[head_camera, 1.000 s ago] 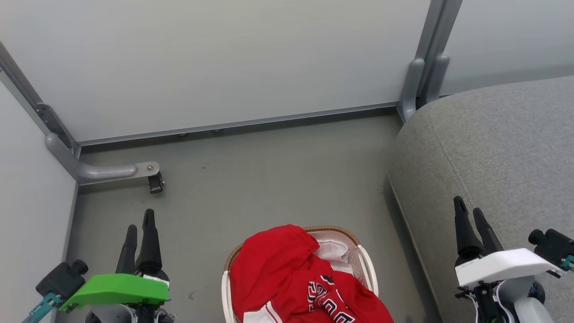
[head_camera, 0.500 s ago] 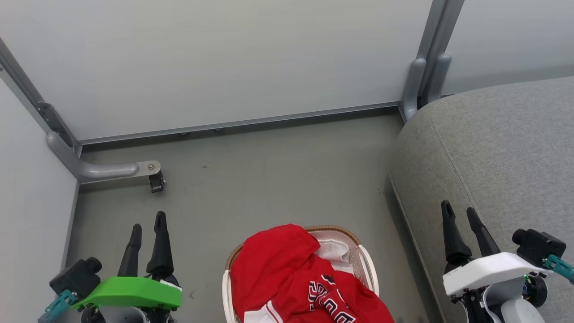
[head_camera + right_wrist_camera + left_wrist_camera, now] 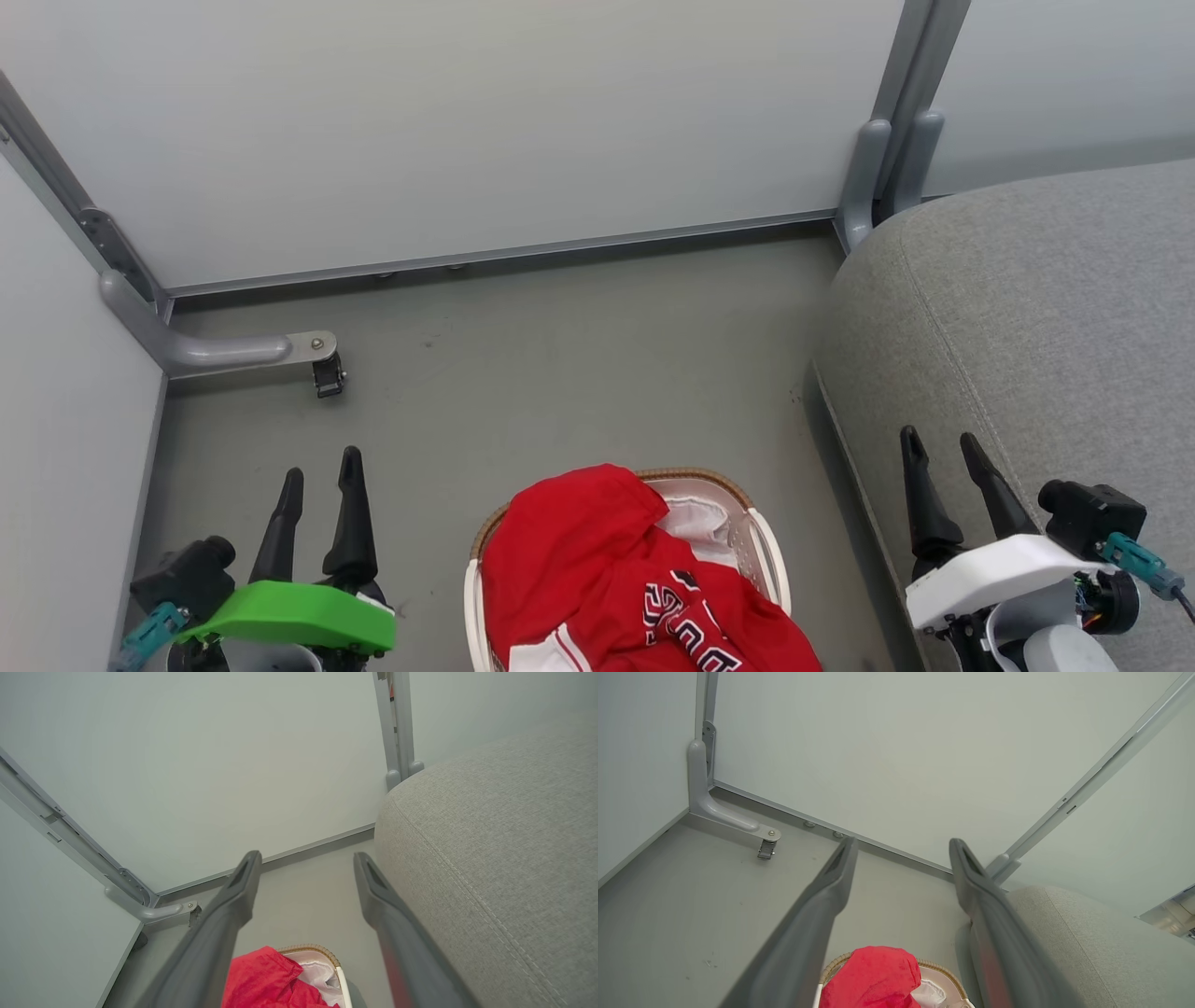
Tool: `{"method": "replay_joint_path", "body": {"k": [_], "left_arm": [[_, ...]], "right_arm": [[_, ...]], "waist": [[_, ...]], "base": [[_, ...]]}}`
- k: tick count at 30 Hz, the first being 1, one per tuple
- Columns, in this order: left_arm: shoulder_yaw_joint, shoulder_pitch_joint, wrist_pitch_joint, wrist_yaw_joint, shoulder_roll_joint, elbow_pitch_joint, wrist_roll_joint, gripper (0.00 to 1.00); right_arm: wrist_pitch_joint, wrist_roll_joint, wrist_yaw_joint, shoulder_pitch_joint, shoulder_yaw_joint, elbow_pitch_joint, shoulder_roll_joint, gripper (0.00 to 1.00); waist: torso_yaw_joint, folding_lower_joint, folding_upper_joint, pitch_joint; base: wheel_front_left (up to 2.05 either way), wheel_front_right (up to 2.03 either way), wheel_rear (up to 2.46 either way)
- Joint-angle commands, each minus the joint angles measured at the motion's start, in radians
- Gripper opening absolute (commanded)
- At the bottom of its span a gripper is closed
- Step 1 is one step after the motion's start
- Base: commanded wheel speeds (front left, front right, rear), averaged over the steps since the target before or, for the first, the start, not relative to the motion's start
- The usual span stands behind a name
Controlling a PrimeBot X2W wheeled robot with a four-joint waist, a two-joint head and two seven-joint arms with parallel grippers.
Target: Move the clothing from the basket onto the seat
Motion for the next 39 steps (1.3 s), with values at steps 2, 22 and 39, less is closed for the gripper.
{"method": "replay_joint_path", "body": {"k": [2, 22, 39], "left_arm": [[-0.004, 0.002, -0.011, -0.004, 0.008, -0.002, 0.03, 1.0], [-0.031, 0.002, -0.054, -0.005, 0.009, 0.033, 0.157, 1.0], [-0.055, -0.005, -0.083, -0.006, 0.01, 0.052, 0.252, 1.0]], "right_arm": [[-0.012, -0.036, 0.0, -0.013, 0.006, -0.001, -0.006, 1.0], [-0.055, -0.205, 0.0, -0.018, 0.024, 0.004, -0.008, 1.0], [-0.084, -0.322, 0.0, -0.022, 0.042, -0.003, -0.009, 1.0]], "waist": [[0.001, -0.0001, 0.0021, 0.001], [0.008, -0.0001, 0.0026, 0.007], [0.014, -0.0001, 0.003, 0.015]], "base": [[0.0, 0.0, 0.0], [0.0, 0.0, 0.0], [0.0, 0.0, 0.0]]}}
